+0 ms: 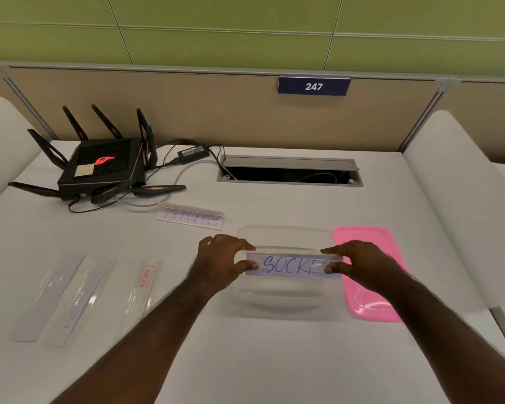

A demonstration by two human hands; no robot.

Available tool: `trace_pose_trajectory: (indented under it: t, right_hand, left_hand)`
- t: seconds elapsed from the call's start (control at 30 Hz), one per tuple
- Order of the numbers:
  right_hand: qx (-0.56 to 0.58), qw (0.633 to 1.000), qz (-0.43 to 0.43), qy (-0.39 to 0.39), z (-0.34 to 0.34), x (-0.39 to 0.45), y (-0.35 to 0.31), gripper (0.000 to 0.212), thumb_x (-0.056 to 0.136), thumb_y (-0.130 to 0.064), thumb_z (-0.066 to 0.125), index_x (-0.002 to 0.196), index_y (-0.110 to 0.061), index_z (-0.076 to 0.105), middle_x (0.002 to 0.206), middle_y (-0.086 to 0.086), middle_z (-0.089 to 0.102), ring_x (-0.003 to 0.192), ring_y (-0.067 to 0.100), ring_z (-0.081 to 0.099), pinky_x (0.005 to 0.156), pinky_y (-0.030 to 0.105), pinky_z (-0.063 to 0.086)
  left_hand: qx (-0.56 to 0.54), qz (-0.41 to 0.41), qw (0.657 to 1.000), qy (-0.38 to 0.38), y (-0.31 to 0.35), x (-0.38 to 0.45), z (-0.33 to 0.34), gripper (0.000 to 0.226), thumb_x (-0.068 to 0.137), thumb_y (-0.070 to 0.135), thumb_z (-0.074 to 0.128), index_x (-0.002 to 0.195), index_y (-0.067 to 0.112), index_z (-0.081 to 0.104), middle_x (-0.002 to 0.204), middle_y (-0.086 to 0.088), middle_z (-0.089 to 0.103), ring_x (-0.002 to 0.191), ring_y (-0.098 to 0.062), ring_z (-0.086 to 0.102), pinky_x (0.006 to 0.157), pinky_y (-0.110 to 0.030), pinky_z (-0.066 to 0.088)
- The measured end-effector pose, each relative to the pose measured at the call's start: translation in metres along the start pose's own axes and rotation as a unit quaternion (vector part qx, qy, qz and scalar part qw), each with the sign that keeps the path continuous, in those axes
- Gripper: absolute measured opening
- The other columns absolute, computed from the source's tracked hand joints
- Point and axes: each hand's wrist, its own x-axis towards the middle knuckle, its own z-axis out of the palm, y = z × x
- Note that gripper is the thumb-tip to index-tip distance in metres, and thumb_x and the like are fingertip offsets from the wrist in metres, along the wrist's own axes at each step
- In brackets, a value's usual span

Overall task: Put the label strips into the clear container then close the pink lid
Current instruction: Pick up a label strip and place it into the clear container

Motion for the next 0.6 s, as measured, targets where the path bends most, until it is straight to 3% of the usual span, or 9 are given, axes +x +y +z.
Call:
trace_pose_trajectory:
  t: [0.1, 0.23, 0.37, 0.5, 0.6]
  right_hand:
    - [-0.047, 0.999, -0.002, 0.02, 0.008, -0.001, -0.001, 0.046, 0.081, -0.057, 0.063, 0.125, -0.042, 0.06, 0.12, 0.0, 0.061, 0.106, 0.023, 0.053, 0.09, 0.034, 0.041]
    - [-0.123, 0.991, -0.052, 0.033, 0.016, 0.002, -0.012, 0.042, 0.085, -0.052, 0.061, 0.124, -0.036, 0.063, 0.123, -0.012, 0.064, 0.11, 0.016, 0.047, 0.089, 0.036, 0.033]
    - [-0.198, 0.979, -0.05, 0.02, 0.022, 0.007, -0.025, 0.042, 0.083, -0.055, 0.061, 0.119, -0.035, 0.066, 0.117, -0.013, 0.064, 0.108, 0.017, 0.047, 0.086, 0.038, 0.032]
    - [-0.287, 0.955, -0.07, -0.01, 0.032, 0.014, -0.034, 0.043, 0.082, -0.055, 0.061, 0.116, -0.03, 0.068, 0.118, -0.01, 0.066, 0.112, 0.02, 0.047, 0.089, 0.041, 0.026]
    - [-0.352, 0.931, -0.083, -0.037, 0.039, 0.019, -0.04, 0.042, 0.082, -0.055, 0.062, 0.11, -0.024, 0.07, 0.112, -0.004, 0.068, 0.112, 0.023, 0.047, 0.092, 0.044, 0.026]
  left_hand:
    - [0.062, -0.009, 0.997, -0.034, 0.001, 0.001, 0.006, 0.043, 0.08, 0.062, 0.059, 0.117, 0.039, 0.062, 0.126, 0.018, 0.06, 0.133, -0.01, 0.038, 0.117, -0.051, 0.005]
    - [0.142, -0.015, 0.987, -0.069, 0.006, 0.003, 0.005, 0.045, 0.082, 0.064, 0.054, 0.119, 0.04, 0.062, 0.131, 0.018, 0.058, 0.144, -0.013, 0.026, 0.114, -0.062, -0.009]
    - [0.229, -0.016, 0.967, -0.113, 0.013, 0.007, 0.006, 0.047, 0.081, 0.065, 0.055, 0.121, 0.04, 0.062, 0.134, 0.013, 0.057, 0.148, -0.018, 0.016, 0.106, -0.069, -0.019]
    - [0.32, -0.023, 0.932, -0.172, 0.022, 0.015, 0.014, 0.048, 0.077, 0.064, 0.061, 0.111, 0.031, 0.069, 0.12, 0.004, 0.068, 0.149, -0.025, 0.011, 0.099, -0.074, -0.022]
    - [0.363, -0.052, 0.909, -0.197, 0.031, 0.018, 0.024, 0.035, 0.077, 0.049, 0.068, 0.094, 0.018, 0.069, 0.102, -0.006, 0.073, 0.149, -0.033, 0.01, 0.095, -0.075, -0.027]
